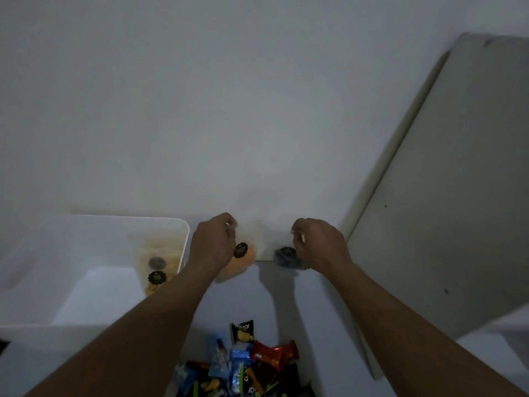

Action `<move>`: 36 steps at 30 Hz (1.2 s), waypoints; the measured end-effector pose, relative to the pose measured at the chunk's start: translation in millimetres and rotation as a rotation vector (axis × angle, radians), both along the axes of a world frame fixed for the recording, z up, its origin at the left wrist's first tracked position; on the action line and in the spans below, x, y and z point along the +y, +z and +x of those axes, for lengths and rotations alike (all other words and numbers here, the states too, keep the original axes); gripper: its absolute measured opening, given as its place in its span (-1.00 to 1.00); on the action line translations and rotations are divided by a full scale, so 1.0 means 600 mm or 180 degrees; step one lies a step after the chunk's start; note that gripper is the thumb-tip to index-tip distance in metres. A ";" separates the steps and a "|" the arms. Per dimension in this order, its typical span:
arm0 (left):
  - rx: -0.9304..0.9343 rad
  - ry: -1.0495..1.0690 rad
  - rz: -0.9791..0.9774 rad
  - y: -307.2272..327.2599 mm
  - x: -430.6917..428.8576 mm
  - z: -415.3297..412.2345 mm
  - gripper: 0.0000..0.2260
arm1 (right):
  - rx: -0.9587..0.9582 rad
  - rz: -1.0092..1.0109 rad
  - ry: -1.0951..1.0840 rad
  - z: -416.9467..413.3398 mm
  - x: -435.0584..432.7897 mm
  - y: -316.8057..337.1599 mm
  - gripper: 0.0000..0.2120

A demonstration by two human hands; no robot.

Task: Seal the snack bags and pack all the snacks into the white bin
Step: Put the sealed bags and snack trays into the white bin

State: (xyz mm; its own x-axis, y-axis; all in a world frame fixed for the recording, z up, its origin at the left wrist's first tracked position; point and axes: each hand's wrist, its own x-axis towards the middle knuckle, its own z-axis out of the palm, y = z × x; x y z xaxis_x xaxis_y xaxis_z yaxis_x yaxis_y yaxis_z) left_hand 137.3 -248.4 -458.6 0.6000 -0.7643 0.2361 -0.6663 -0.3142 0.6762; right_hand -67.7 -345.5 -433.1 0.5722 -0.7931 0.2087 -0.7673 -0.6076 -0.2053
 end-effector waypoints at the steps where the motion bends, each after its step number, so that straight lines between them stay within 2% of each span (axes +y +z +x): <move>1: 0.0016 -0.0029 -0.0047 0.019 0.008 0.005 -0.82 | -0.0002 0.0005 -0.0026 0.001 0.008 0.021 -0.77; 4: 0.0013 -0.0163 -0.0179 0.079 0.040 0.029 -0.78 | -0.0022 -0.0032 -0.0079 0.010 0.040 0.088 -0.70; 8: -0.0065 -0.0365 -0.0243 0.142 0.093 0.079 -0.84 | -0.0120 -0.0038 -0.0033 0.040 0.098 0.164 -0.60; 16: -0.0064 -0.0617 -0.0222 0.216 0.217 0.200 -0.90 | -0.0545 0.0012 -0.0093 0.144 0.215 0.236 -0.76; 20: 0.0053 -0.0629 -0.0245 0.226 0.277 0.263 -0.79 | -0.0620 0.0050 -0.0088 0.209 0.260 0.233 -0.77; 30: -0.0026 -0.0518 -0.0124 0.206 0.364 0.393 -0.90 | -0.0889 0.0446 0.0174 0.345 0.317 0.157 -0.78; 36: 0.0042 -0.0576 0.0046 0.177 0.372 0.424 -0.90 | -0.0730 0.0869 0.0206 0.391 0.310 0.080 -0.79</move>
State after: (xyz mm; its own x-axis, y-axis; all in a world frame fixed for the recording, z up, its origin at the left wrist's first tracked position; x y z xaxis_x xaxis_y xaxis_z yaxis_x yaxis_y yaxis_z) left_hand 391.4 -25.3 -352.6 0.4555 -0.8633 0.2173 -0.7039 -0.1998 0.6816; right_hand 167.0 -159.4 -385.0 0.5859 -0.8010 0.1228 -0.6443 -0.5523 -0.5290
